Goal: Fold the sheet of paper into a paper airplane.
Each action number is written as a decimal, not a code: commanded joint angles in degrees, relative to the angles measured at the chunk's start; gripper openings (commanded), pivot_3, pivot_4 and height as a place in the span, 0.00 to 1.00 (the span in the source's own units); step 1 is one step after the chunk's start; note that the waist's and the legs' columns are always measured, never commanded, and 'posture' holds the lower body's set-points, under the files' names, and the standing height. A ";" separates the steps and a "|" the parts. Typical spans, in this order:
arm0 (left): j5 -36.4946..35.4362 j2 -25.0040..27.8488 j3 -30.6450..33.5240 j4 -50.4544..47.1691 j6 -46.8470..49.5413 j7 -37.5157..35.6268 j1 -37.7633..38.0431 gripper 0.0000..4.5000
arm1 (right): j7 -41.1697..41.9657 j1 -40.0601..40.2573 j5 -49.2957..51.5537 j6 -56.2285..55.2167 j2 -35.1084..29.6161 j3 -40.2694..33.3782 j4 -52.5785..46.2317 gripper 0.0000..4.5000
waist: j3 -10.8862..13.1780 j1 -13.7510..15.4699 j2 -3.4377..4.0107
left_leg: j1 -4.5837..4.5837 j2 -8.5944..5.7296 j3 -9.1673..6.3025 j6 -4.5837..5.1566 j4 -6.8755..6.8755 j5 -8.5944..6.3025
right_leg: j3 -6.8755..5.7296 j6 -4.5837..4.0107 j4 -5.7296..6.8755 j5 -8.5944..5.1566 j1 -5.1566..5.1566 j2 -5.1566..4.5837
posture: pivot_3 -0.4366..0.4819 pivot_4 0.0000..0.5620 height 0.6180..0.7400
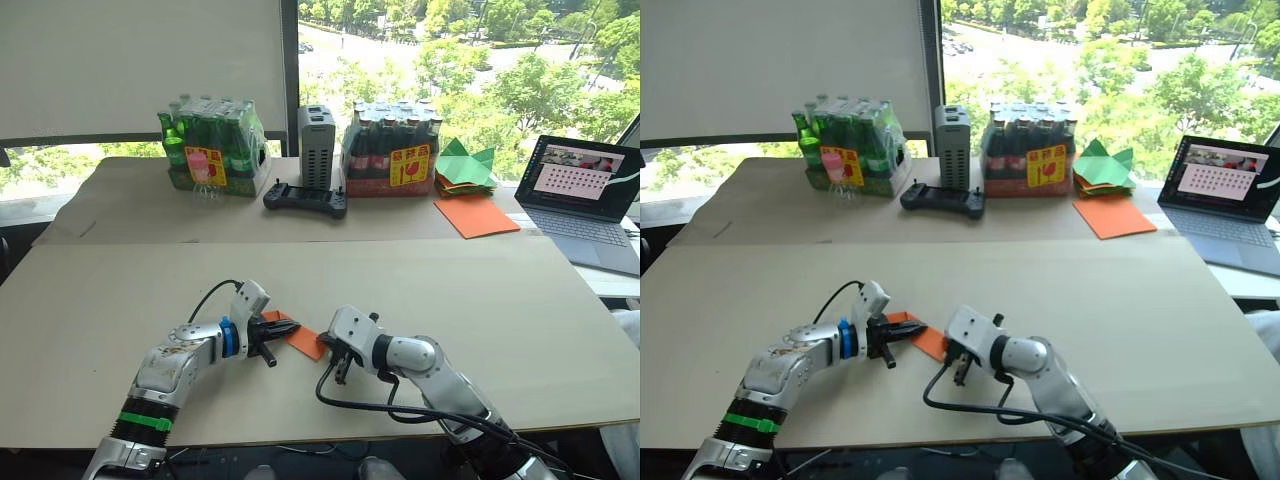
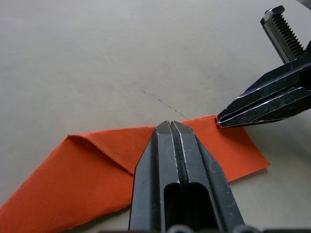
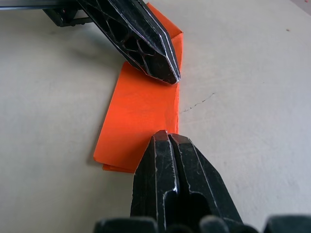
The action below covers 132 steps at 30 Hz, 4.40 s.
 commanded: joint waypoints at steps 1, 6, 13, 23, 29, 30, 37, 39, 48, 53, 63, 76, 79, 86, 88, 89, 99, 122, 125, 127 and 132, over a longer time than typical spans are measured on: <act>0.57 0.02 -0.76 0.28 0.12 -0.11 -0.62 0.00 | -0.42 1.55 -1.14 3.78 -1.20 0.54 3.79 0.00 | 0.00 0.00 0.00 | 0.00 0.00 0.00 0.00 0.00 0.00 | 0.00 0.00 0.00 0.00 0.00 0.00 | 0.48 0.27 1.00; 2.34 1.10 0.13 4.90 -2.49 -0.12 -1.72 0.00 | -0.65 1.52 -1.10 3.92 -0.76 1.12 3.64 0.00 | 0.00 -0.02 0.00 | 0.03 0.00 0.00 0.00 0.00 0.00 | 0.00 0.02 0.00 -0.01 0.02 0.00 | 0.48 0.27 1.00; 3.48 1.87 1.01 11.63 -5.72 -0.40 -4.27 0.00 | -1.04 1.19 -0.85 4.06 -0.52 1.24 3.71 0.00 | -0.02 -0.17 0.01 | 0.10 0.01 0.01 0.00 0.00 0.00 | 0.00 0.14 0.01 -0.08 0.06 0.01 | 0.48 0.27 1.00; 3.17 3.70 1.33 9.34 -5.78 -1.20 -0.26 0.00 | -1.75 0.50 -0.40 2.83 -0.29 0.54 4.17 0.00 | -0.04 -0.32 0.02 | 0.14 0.02 0.01 0.00 -0.02 0.00 | 0.00 0.15 0.03 -0.09 0.08 0.02 | 0.48 0.27 1.00; -1.06 3.05 8.29 8.68 -1.39 2.51 -3.42 0.00 | -7.14 -3.35 1.61 -0.13 4.33 -5.49 4.63 0.00 | 0.00 -0.46 -0.03 | 0.16 0.04 0.01 0.00 -0.02 0.00 | 0.01 0.17 0.03 -0.10 0.06 0.03 | 0.48 0.27 1.00; -1.85 2.99 9.16 8.11 -0.49 2.94 -3.93 0.00 | -7.66 -4.13 2.22 -0.26 5.10 -6.55 4.55 0.00 | 0.03 -0.47 -0.04 | 0.10 0.06 0.01 0.00 -0.02 0.00 | 0.01 0.17 0.04 -0.10 0.00 0.05 | 0.48 0.27 1.00; -6.55 3.06 12.75 1.44 5.42 4.25 -5.74 0.00 | -8.91 -9.27 7.27 -4.37 9.55 -12.32 1.85 0.00 | 0.08 -0.31 -0.05 | -1.02 0.03 -0.03 -0.01 0.00 0.01 | 0.01 -0.27 0.16 0.24 -1.13 0.02 | 0.48 0.27 1.00; -8.64 2.81 14.05 -0.65 7.58 5.25 -6.38 0.00 | -8.69 -10.09 9.08 -5.42 10.59 -13.32 0.48 0.00 | 0.08 -0.28 -0.05 | -1.07 0.04 -0.05 -0.01 -0.01 0.01 | 0.00 -0.27 0.13 0.23 -1.17 0.02 | 0.48 0.27 1.00; -16.68 4.03 19.37 -7.94 16.02 7.85 -7.83 0.00 | 1.84 -7.86 17.28 -6.35 8.52 -9.70 -6.94 0.00 | 0.10 -0.34 -0.08 | -1.05 -0.05 -0.03 -0.01 0.00 0.01 | -0.01 -0.21 0.08 0.24 -1.11 -0.08 | 0.48 0.27 1.00; -20.64 8.13 21.39 -11.33 19.09 5.86 -6.29 0.00 | 7.02 -6.04 16.11 -8.14 3.86 -5.01 -6.16 0.00 | 0.11 -0.52 -0.08 | -1.03 -0.04 -0.03 -0.01 0.00 0.01 | -0.01 -0.21 0.10 0.24 -1.11 -0.06 | 0.48 0.27 1.00; -22.61 14.19 24.42 -12.83 19.10 4.84 -2.04 0.00 | 7.37 -8.32 13.56 -9.42 4.22 -2.06 4.19 0.36 | 0.13 -0.42 -0.11 | -0.98 -0.04 0.00 -0.01 0.00 0.01 | 0.01 -0.22 0.10 0.24 -1.10 -0.05 | 0.48 0.27 1.00; -25.62 13.87 26.21 -17.60 19.92 8.11 2.30 0.00 | 5.80 -13.29 13.04 -7.36 7.49 -4.79 12.21 0.58 | 0.14 -0.37 -0.12 | -0.98 -0.02 0.00 -0.01 0.00 0.01 | 0.00 -0.23 0.12 0.24 -1.10 -0.06 | 0.48 0.27 1.00; -26.31 13.92 26.40 -18.13 19.77 8.94 3.01 0.00 | 5.74 -13.97 12.90 -6.21 7.73 -4.74 13.57 0.58 | 0.14 -0.38 -0.12 | -0.98 -0.03 0.00 -0.01 0.00 0.01 | 0.00 -0.23 0.12 0.24 -1.10 -0.06 | 0.48 0.27 1.00; -27.16 13.72 26.83 -18.98 19.44 10.55 4.04 0.00 | 5.24 -16.91 13.02 -4.17 8.73 -5.61 17.27 0.58 | 0.14 -0.46 -0.12 | -0.98 -0.03 0.00 -0.01 0.00 0.01 | 0.01 -0.24 0.14 0.25 -1.11 -0.06 | 0.48 0.27 1.00; -27.67 13.88 26.93 -19.55 19.43 10.52 4.36 0.00 | 5.36 -17.97 13.73 -3.29 8.97 -6.35 17.87 0.58 | 0.14 -0.48 -0.12 | -0.98 -0.03 0.00 -0.01 0.00 0.01 | 0.01 -0.24 0.14 0.25 -1.11 -0.06 | 0.48 0.27 1.00; -27.94 14.06 26.92 -19.77 19.35 10.38 4.49 0.00 | 5.53 -18.47 13.94 -3.04 8.98 -6.66 18.13 0.58 | 0.14 -0.45 -0.12 | -0.98 -0.02 0.00 -0.01 0.00 0.01 | 0.01 -0.24 0.14 0.25 -1.12 -0.06 | 0.48 0.27 1.00; -28.52 18.62 26.17 -20.00 18.43 4.94 5.74 0.00 | 8.74 -23.75 14.42 -2.04 8.18 -7.80 22.64 0.58 | 0.14 -0.56 -0.12 | -0.98 -0.03 0.02 -0.01 0.00 0.01 | 0.01 -0.24 0.14 0.25 -1.12 -0.06 | 0.48 0.27 1.00; -26.25 20.93 24.05 -21.43 15.77 1.90 8.35 0.00 | 11.12 -31.86 10.47 -6.02 12.87 -6.58 40.54 0.58 | 0.14 -1.73 -0.10 | -0.98 -0.01 0.00 -0.01 0.00 0.01 | 0.00 -0.25 0.19 0.26 -1.13 -0.05 | 0.48 0.27 1.00; -26.30 20.79 24.23 -21.69 15.82 2.33 8.59 0.00 | 11.15 -32.75 9.94 -6.68 13.46 -6.66 42.24 0.58 | 0.14 -1.72 -0.10 | -0.97 -0.01 0.00 -0.01 0.00 0.01 | 0.01 -0.25 0.19 0.26 -1.13 -0.05 | 0.48 0.27 1.00; -26.39 20.62 24.43 -21.84 15.85 2.79 8.76 0.00 | 11.43 -33.18 9.58 -6.85 13.80 -6.21 43.12 0.58 | 0.14 -1.74 -0.10 | -0.97 -0.02 0.00 -0.01 0.00 0.01 | 0.01 -0.25 0.19 0.26 -1.13 -0.05 | 0.48 0.27 1.00; -26.70 20.41 24.68 -22.14 15.80 3.63 9.09 0.00 | 11.82 -33.60 8.09 -7.97 14.46 -5.42 44.87 0.58 | 0.15 -1.71 -0.10 | -0.98 -0.01 0.00 -0.01 0.00 0.01 | 0.01 -0.25 0.20 0.26 -1.14 -0.05 | 0.48 0.27 1.00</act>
